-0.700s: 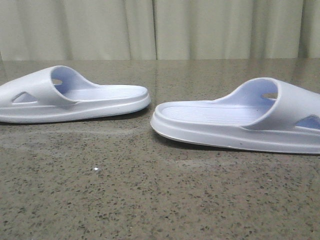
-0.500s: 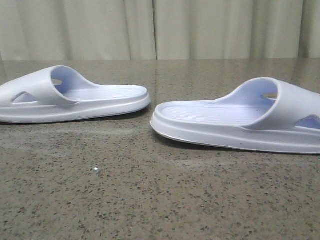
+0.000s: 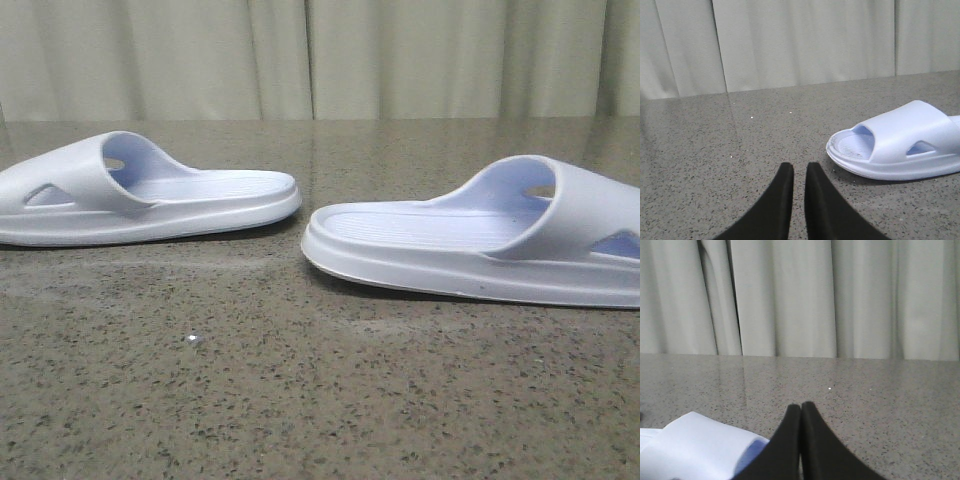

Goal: Insert blue slippers together front up

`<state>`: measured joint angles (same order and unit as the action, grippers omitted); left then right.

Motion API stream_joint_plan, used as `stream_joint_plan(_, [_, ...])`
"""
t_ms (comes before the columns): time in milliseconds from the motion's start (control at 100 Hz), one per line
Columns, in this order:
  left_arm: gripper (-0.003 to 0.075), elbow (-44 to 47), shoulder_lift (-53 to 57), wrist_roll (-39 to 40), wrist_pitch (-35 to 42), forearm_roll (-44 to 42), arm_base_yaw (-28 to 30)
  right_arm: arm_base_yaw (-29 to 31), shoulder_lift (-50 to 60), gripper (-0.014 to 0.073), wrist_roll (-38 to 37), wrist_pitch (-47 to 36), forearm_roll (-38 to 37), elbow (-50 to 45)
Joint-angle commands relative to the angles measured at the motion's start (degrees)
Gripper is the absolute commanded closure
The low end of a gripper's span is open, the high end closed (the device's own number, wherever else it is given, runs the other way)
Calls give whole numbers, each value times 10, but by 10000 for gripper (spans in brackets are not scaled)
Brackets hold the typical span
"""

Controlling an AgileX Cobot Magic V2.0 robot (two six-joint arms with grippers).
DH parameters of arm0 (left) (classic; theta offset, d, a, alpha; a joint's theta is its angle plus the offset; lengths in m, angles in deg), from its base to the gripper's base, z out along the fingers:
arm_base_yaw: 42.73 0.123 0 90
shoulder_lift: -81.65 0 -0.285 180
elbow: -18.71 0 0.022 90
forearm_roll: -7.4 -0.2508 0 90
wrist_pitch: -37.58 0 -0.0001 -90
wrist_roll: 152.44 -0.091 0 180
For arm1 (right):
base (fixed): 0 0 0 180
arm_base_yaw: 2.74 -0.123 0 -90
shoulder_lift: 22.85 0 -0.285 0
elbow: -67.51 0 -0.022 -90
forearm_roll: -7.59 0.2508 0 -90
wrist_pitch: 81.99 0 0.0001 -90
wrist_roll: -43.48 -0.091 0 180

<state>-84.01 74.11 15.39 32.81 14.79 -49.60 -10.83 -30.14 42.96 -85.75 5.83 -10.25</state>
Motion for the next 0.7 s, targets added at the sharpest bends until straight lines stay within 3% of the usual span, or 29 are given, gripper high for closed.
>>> stream_joint_plan(0, [704,5,17,6,48,3,1,0,12,701,-1,-45,-5,-13])
stream_joint_plan(690, [704,5,17,6,48,3,1,0,12,701,-1,-61,-5,-13])
